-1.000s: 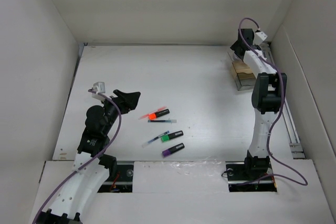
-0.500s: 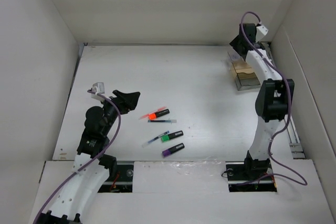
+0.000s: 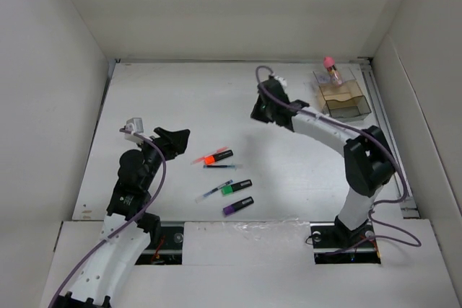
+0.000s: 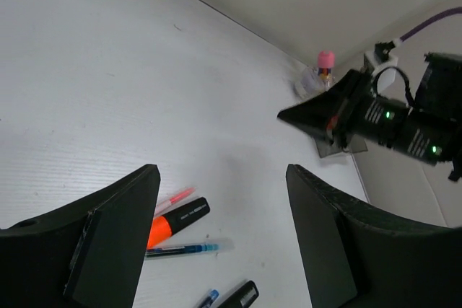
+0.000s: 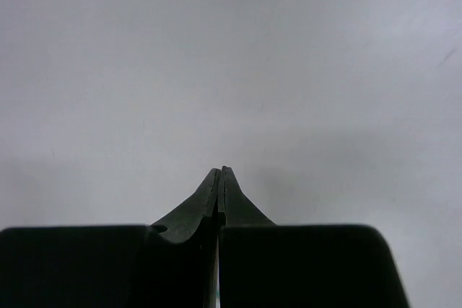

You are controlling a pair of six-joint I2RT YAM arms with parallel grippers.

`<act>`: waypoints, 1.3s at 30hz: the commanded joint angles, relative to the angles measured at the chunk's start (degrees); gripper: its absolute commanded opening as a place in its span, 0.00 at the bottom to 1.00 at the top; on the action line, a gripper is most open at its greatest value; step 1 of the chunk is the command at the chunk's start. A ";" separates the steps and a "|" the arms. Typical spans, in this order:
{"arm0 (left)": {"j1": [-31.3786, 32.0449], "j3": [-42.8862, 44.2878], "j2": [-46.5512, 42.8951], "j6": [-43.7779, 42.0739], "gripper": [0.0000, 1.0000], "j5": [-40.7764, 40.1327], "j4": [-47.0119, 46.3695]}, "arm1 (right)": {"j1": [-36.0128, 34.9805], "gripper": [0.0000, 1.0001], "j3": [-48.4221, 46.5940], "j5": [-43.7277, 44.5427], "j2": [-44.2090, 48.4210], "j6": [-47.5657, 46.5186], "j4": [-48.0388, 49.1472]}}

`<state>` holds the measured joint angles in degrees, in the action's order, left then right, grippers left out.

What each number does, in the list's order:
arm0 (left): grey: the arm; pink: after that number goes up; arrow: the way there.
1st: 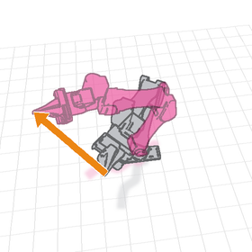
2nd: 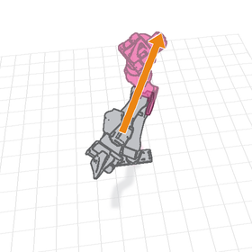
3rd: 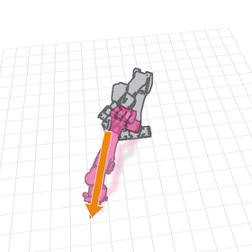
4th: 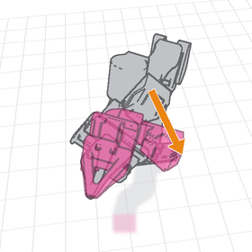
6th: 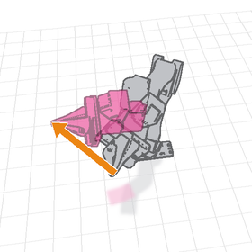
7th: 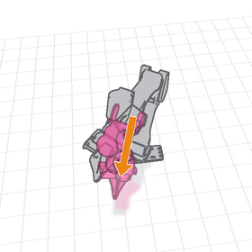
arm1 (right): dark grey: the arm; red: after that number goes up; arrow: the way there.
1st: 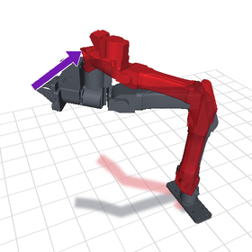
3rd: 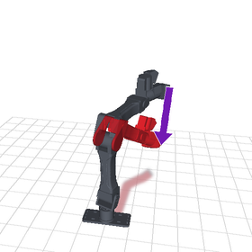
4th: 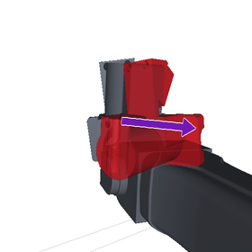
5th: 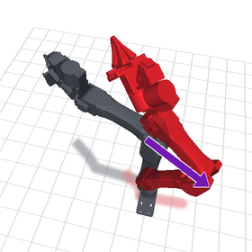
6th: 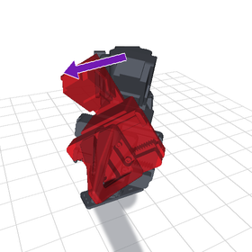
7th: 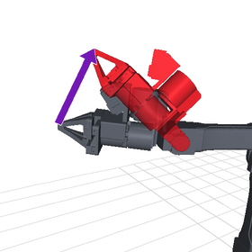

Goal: Sort the stationery into containers
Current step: Move the pen to the center of the board.

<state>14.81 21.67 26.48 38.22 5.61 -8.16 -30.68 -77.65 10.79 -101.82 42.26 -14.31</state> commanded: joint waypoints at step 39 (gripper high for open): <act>0.84 -3.92 -6.35 -6.05 0.67 -11.14 0.07 | -48.16 0.91 9.36 7.40 0.58 3.61 -27.88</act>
<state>15.40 17.26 21.12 33.01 -4.05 -7.20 -78.46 -65.65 15.73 -98.63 46.09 -39.18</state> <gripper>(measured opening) 0.676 0.911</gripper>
